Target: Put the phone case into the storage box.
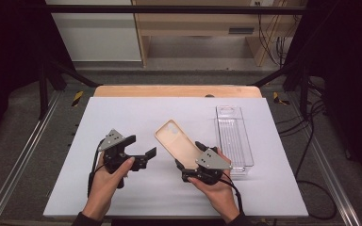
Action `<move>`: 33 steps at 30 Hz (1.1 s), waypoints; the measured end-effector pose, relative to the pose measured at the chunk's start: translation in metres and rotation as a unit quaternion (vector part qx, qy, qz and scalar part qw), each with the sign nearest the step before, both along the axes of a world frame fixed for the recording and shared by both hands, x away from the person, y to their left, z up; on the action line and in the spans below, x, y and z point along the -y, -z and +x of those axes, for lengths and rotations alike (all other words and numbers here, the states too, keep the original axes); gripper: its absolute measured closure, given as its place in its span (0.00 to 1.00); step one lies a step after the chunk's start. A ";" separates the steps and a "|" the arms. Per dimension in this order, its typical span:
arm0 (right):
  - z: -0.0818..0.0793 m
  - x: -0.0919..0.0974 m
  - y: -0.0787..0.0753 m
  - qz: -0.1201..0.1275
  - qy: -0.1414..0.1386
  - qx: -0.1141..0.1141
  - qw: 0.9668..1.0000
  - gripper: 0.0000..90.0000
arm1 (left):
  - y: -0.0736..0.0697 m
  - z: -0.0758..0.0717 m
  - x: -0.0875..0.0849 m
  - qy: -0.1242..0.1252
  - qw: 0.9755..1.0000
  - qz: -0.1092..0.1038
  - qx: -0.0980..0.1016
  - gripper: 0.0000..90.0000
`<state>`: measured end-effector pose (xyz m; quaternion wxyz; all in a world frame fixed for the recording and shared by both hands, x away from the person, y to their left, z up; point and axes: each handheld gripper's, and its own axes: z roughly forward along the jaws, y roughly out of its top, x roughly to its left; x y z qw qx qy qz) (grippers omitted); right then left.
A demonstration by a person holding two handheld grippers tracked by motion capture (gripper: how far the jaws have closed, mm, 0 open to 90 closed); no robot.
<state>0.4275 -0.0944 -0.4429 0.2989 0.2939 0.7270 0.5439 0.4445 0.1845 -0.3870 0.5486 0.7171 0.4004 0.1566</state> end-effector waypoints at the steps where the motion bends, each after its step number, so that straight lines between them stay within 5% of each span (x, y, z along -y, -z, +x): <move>1: 0.000 0.001 0.000 0.002 0.001 0.002 1.000 0.14 | -0.001 0.002 0.003 0.003 1.000 0.000 0.000 0.04; 12: -0.001 0.003 0.001 0.014 0.013 0.017 1.000 0.14 | -0.006 0.018 0.021 0.026 0.999 -0.020 -0.014 0.16; 16: -0.002 0.003 0.001 0.014 0.015 0.021 1.000 0.14 | -0.004 0.021 0.024 0.047 0.999 -0.012 -0.021 0.23; 33: -0.004 0.000 0.003 0.016 0.014 0.024 0.999 0.13 | 0.002 0.038 0.023 0.066 0.996 -0.025 -0.050 0.50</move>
